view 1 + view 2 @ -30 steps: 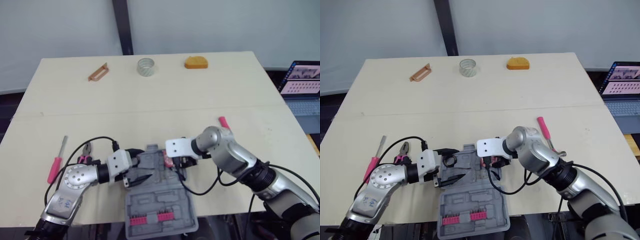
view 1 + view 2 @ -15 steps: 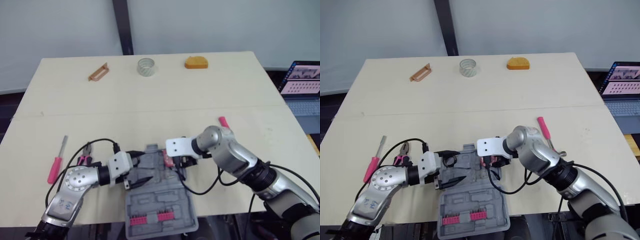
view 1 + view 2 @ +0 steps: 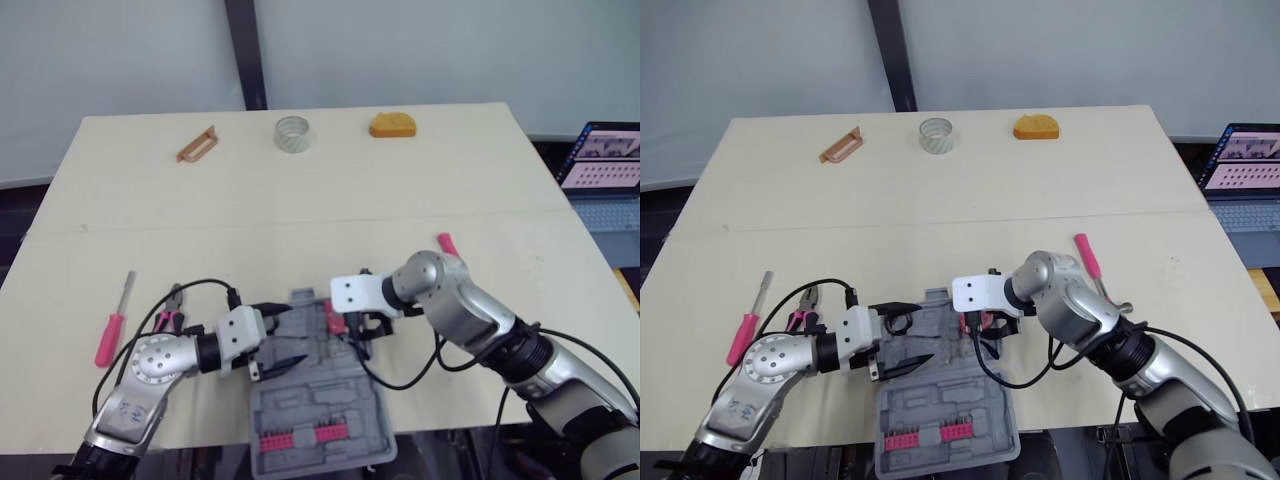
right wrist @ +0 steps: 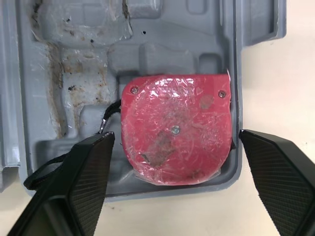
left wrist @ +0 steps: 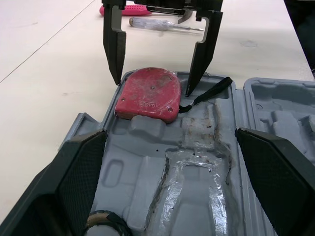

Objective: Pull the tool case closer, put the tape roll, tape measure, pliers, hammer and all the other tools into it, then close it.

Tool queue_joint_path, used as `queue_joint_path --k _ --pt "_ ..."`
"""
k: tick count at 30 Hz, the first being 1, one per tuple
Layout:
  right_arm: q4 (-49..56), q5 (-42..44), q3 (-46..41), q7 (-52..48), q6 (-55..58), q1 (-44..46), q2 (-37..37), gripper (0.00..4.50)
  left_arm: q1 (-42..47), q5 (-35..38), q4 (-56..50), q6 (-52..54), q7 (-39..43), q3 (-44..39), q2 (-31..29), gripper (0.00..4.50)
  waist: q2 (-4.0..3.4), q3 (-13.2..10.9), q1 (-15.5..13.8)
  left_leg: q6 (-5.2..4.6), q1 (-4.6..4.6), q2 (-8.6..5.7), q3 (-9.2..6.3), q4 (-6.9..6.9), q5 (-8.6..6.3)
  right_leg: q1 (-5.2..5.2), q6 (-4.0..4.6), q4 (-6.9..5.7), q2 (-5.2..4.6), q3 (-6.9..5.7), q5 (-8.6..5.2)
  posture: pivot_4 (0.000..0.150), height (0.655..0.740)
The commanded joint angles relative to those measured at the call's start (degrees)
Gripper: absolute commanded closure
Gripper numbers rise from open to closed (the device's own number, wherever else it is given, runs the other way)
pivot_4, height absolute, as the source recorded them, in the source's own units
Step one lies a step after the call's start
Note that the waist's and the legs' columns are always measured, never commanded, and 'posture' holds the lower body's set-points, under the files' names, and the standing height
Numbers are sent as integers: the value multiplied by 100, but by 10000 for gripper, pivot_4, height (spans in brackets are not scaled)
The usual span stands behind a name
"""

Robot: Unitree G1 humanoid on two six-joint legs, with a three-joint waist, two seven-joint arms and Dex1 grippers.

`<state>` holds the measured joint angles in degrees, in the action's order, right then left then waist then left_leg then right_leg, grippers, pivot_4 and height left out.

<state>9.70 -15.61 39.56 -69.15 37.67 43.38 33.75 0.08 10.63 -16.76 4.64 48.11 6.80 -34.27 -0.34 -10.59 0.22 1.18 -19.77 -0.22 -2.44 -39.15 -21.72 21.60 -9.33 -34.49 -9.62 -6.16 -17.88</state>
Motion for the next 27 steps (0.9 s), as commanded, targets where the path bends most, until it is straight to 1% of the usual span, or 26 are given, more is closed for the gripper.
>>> queue_joint_path --k 1,4,6,10,13,14,15,16,22,24,25,27 --pt "286 127 -278 23 30 -19 5 981 -3 22 21 -122 20 -22 20 0 0 0 0 0 0 0 0 0 0 0 0 0 0 0 0 1500 7400" --pt "426 341 -482 -6 -16 -42 26 981 -1 24 38 -141 26 -26 15 0 0 0 -2 0 0 0 0 0 0 0 0 0 0 0 0 1500 7400" --pt "545 794 -955 4 -98 -133 -61 981 -1 46 49 -145 28 -59 4 0 0 0 -7 0 0 0 0 0 0 0 0 0 0 0 0 1500 7400" --pt "505 1535 -1835 186 -555 -471 -223 981 -32 81 83 -170 25 -148 -23 0 0 0 -8 0 0 0 -1 0 0 0 0 0 0 0 0 1500 7400" --pt "320 1846 -2198 297 -1224 -813 -287 981 -26 84 98 -179 15 -171 -18 0 0 0 -10 0 0 0 -1 0 0 -1 0 -1 0 0 0 1500 7400" --pt "256 1896 -2195 259 -1334 -945 -254 5969 0 85 96 -162 14 -171 -11 0 0 0 -11 0 0 0 -1 0 0 -1 0 -1 0 0 0 1500 7400" --pt "219 1941 -2163 200 -1337 -1047 -211 8692 32 86 93 -139 15 -173 -5 0 0 0 -9 0 0 0 -1 0 0 -1 0 0 0 0 0 1500 7400" --pt "184 1955 -2087 122 -1371 -1142 -154 13375 69 84 88 -107 16 -169 3 0 0 0 -12 0 1 0 0 0 0 -1 0 -1 0 0 0 1500 7400" --pt "-249 2045 -2059 198 -1847 -1365 -215 13375 178 93 -10 54 6 -138 17 0 0 0 4 0 3 0 2 1 0 -1 0 -2 0 0 0 1500 7400" --pt "-439 2017 -2084 284 -2113 -1394 -259 18728 182 99 -53 101 5 -137 13 0 0 0 4 0 5 0 2 4 0 -1 0 -2 0 0 0 1500 7400" --pt "-488 2064 -2112 304 -2124 -1410 -292 22245 179 106 -74 121 7 -143 7 0 0 0 4 0 4 0 2 4 0 -1 0 -2 0 0 0 1500 7400" --pt "-566 2105 -2135 348 -2146 -1438 -338 31977 175 109 -105 157 7 -152 -3 0 0 0 1 0 3 0 2 4 0 -1 0 -2 0 0 0 1500 7400"
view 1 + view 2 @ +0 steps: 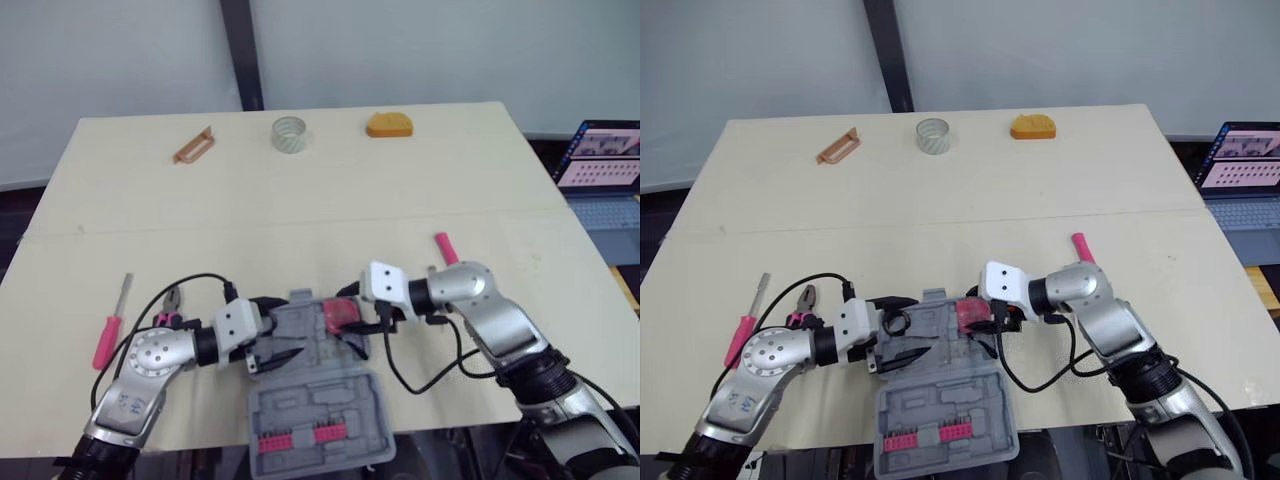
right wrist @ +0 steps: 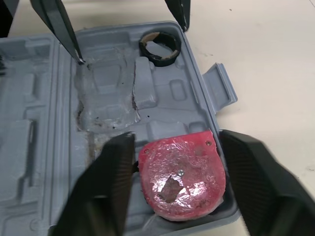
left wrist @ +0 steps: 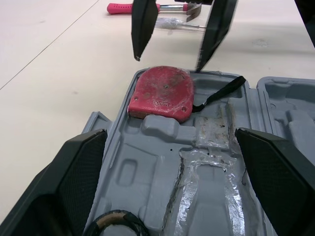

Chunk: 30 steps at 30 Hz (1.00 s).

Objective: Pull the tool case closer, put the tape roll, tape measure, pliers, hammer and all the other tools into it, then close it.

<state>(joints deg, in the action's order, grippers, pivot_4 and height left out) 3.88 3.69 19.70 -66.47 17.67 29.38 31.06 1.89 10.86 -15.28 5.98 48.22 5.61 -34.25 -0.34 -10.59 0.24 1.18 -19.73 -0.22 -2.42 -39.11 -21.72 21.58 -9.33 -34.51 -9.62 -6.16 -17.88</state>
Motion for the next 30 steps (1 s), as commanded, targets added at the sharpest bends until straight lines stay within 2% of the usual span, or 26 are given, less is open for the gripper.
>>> queue_joint_path --k 1,2,11,30 --pt "-7 171 -135 91 -174 -50 -72 36087 -6 91 -266 41 -2 -43 -10 0 0 0 -11 0 0 0 0 0 0 0 0 0 0 0 0 1500 7400" --pt "-35 146 -117 111 -212 -55 -75 40874 -5 92 -280 60 -2 -49 -15 0 0 0 -15 0 -1 0 -1 -2 0 -1 0 0 0 0 0 1500 7400" --pt "-185 135 -75 168 -315 -44 -104 40874 -13 114 -459 244 -10 -77 -40 0 0 0 -10 0 0 0 0 -2 0 -1 0 0 0 0 0 1500 7400" --pt "-1511 -303 128 253 -1201 -38 -287 40874 67 100 -479 338 -10 -63 -25 0 0 0 -5 0 1 0 0 -3 0 -2 0 0 0 0 0 1500 7400"
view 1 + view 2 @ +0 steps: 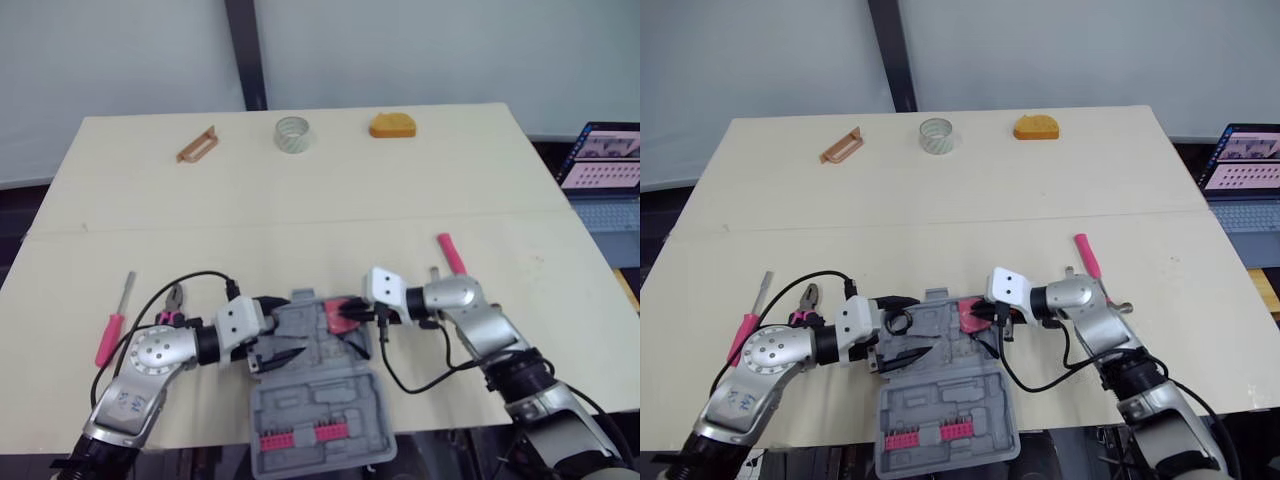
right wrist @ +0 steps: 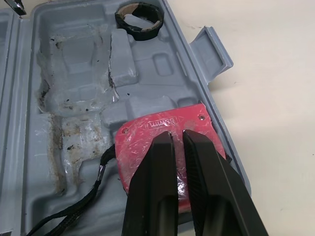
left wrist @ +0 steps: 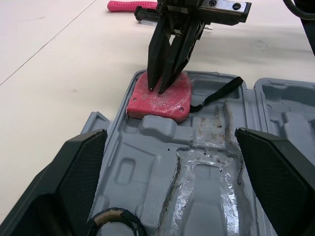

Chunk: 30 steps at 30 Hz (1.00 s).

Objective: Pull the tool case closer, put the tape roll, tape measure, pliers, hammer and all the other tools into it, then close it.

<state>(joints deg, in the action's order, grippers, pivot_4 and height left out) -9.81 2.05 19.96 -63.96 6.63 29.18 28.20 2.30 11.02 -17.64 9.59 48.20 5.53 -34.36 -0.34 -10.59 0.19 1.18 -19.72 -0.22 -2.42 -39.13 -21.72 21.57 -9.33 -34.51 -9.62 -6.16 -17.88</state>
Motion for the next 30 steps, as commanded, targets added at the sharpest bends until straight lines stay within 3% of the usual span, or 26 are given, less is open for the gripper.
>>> queue_joint_path --k 1,16,28,30 --pt "-173 -177 136 -4 -101 -30 8 40874 20 87 -252 -19 -7 -58 -17 0 0 0 0 0 0 0 0 0 0 0 0 0 0 0 0 1500 7400" --pt "-1338 -655 475 244 -396 -192 -17 40874 -21 102 -306 12 16 -78 -48 0 5 63 -5 0 48 1 0 6 0 -48 0 5 0 1 0 1500 7400" --pt "-1362 -565 475 116 -284 -239 -50 40874 4 104 -288 59 26 -78 -78 0 -22 132 -15 1 64 0 -26 8 -1 -92 0 44 6 -5 0 1500 7400" --pt "-1126 -207 300 -58 -182 -286 -99 40874 15 97 -252 57 33 -70 -76 0 -22 132 -18 1 64 0 -26 8 -1 -92 0 44 6 -5 0 1500 7400"
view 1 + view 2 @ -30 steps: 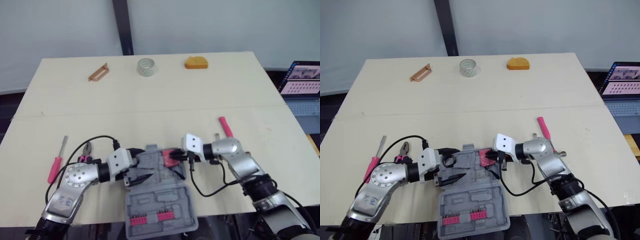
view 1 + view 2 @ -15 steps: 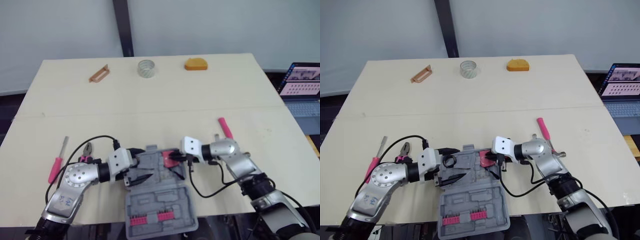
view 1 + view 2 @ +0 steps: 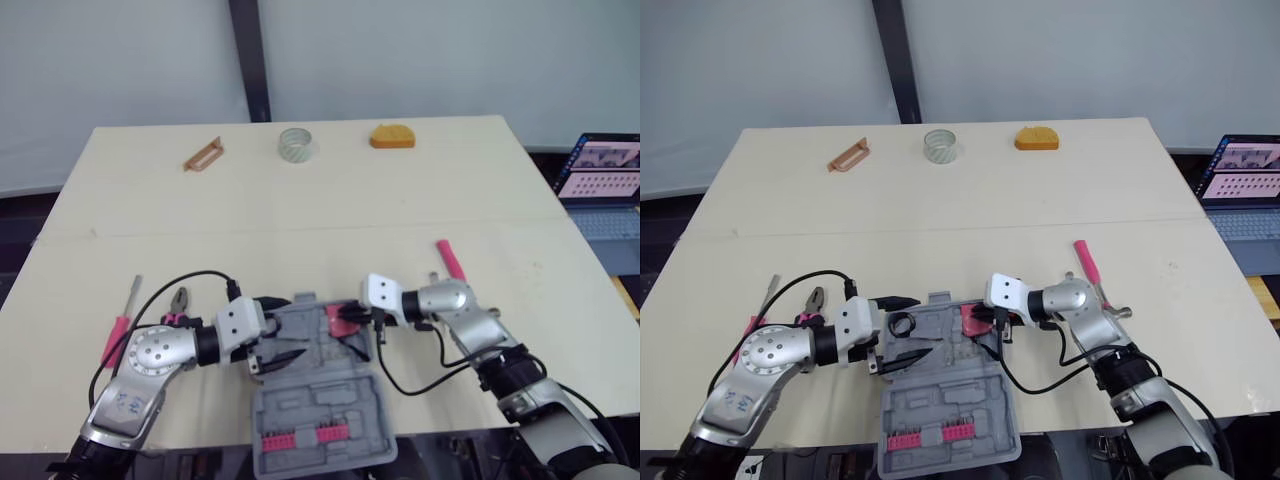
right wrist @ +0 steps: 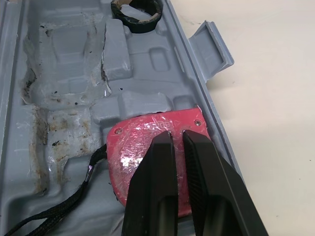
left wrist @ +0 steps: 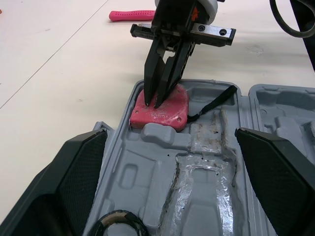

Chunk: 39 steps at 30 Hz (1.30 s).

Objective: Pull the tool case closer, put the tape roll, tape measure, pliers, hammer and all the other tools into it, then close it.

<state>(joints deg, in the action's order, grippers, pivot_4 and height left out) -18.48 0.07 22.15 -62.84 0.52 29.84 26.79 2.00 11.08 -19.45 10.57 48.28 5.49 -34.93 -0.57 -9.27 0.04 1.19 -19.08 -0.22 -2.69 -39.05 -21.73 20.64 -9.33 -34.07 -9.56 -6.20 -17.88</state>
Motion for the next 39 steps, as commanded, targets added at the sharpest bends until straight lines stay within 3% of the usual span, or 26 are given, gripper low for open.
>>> queue_joint_path --k 1,8,16,20,24,29,34,37,39 --pt "-75 201 -33 -231 512 -370 13 40874 43 95 -60 -34 30 -66 -21 0 0 0 -6 0 -1 0 -1 0 0 0 0 0 0 0 0 1500 7400" --pt "1618 1389 -857 -397 1809 -566 293 40874 -43 267 -140 190 -59 -282 -23 0 -31 -21 -5 0 -16 0 -5 4 -1 10 0 8 1 -4 0 1500 7400" --pt "2962 2255 -2343 -367 2858 -1633 1754 40874 -653 831 -190 638 -132 -1709 -449 0 -26 -35 -38 -3 -27 0 0 10 -4 18 0 16 1 -4 0 1500 7400" --pt "2869 2383 -3529 -159 3033 -2669 2291 40874 -1141 972 180 768 -118 -2711 -697 0 -21 -40 -84 -4 -25 1 4 11 -9 18 0 17 1 -3 0 1500 7400" --pt "2532 2360 -4402 137 2950 -3437 2364 40874 -1852 972 605 769 -56 -3578 -844 0 -9 -48 -111 -11 -20 1 21 9 -15 16 0 21 1 2 0 1500 7400" --pt "1798 2151 -4906 422 2566 -3929 2316 40874 -2595 848 1285 514 101 -4240 -903 0 -6 -55 -121 -15 -13 2 26 9 -28 11 0 24 1 8 0 1500 7400" --pt "1173 2003 -4944 527 2218 -4015 2372 40874 -2791 845 1884 307 164 -4610 -1033 0 0 -69 -136 -16 -13 2 27 4 -30 11 2 30 1 10 -1 1500 7400" --pt "900 1974 -4872 524 2148 -3948 2407 33068 -2864 839 1998 257 174 -4708 -1062 0 -7 -75 -129 -15 -12 3 26 4 -31 12 3 30 1 11 -2 1500 7400" --pt "737 1961 -4839 489 2077 -3929 2424 23586 -2907 854 1996 249 177 -4742 -1048 0 -13 -79 -123 -15 -13 4 27 6 -32 13 3 25 1 11 -1 1500 7400"
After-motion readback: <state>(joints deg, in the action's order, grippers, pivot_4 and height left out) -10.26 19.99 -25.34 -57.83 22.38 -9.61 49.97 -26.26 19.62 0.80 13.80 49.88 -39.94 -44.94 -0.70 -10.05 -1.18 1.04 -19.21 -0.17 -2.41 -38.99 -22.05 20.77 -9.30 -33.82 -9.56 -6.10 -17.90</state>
